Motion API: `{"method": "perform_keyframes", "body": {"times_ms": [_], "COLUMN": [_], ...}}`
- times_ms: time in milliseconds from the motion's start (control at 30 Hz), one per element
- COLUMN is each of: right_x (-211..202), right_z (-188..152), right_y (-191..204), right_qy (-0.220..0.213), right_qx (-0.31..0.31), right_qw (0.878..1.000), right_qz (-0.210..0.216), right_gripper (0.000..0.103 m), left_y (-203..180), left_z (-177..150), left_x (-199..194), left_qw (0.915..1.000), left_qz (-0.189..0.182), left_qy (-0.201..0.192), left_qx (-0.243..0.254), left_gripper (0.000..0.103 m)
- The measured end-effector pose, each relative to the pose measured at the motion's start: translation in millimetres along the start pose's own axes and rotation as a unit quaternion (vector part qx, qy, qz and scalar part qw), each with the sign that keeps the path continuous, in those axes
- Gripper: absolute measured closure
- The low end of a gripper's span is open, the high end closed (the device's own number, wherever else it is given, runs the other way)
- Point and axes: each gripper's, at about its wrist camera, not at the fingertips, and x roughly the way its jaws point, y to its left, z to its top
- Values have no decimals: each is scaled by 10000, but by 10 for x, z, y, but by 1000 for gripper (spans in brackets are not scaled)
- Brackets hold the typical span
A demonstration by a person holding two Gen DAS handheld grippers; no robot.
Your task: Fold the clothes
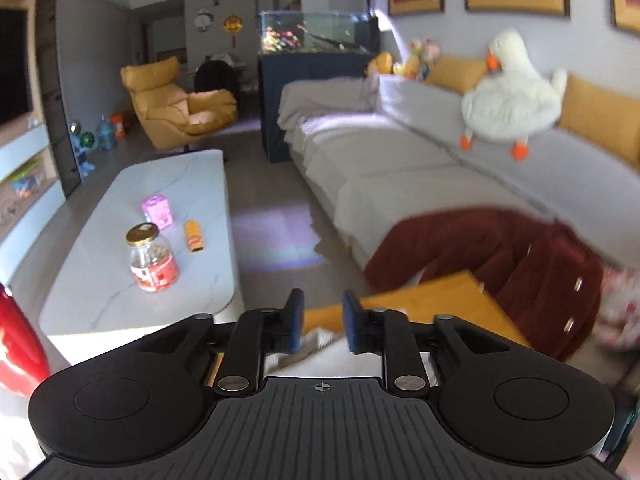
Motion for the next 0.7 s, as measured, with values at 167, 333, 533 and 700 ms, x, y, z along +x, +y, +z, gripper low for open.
{"method": "perform_keyframes", "body": {"times_ms": [167, 333, 533, 700], "right_x": [81, 123, 108, 117], "right_z": [5, -7, -13, -14], "right_y": [-164, -187, -183, -204], "right_qy": [88, 115, 80, 73], "right_qx": [544, 600, 634, 633], "right_qw": [9983, 9978, 9977, 9977], "right_qz": [-212, -267, -237, -231], "right_gripper": [0, 0, 0, 0], "left_y": [-373, -282, -48, 26], "left_z": [-850, -1575, -1769, -1666], "left_x": [249, 456, 495, 431], "left_qw": [9842, 9563, 9529, 9594], "left_qz": [359, 688, 831, 737], "left_qy": [1382, 2416, 2534, 2438], "left_qx": [1047, 1499, 1443, 1213], "left_gripper": [47, 45, 64, 91]}}
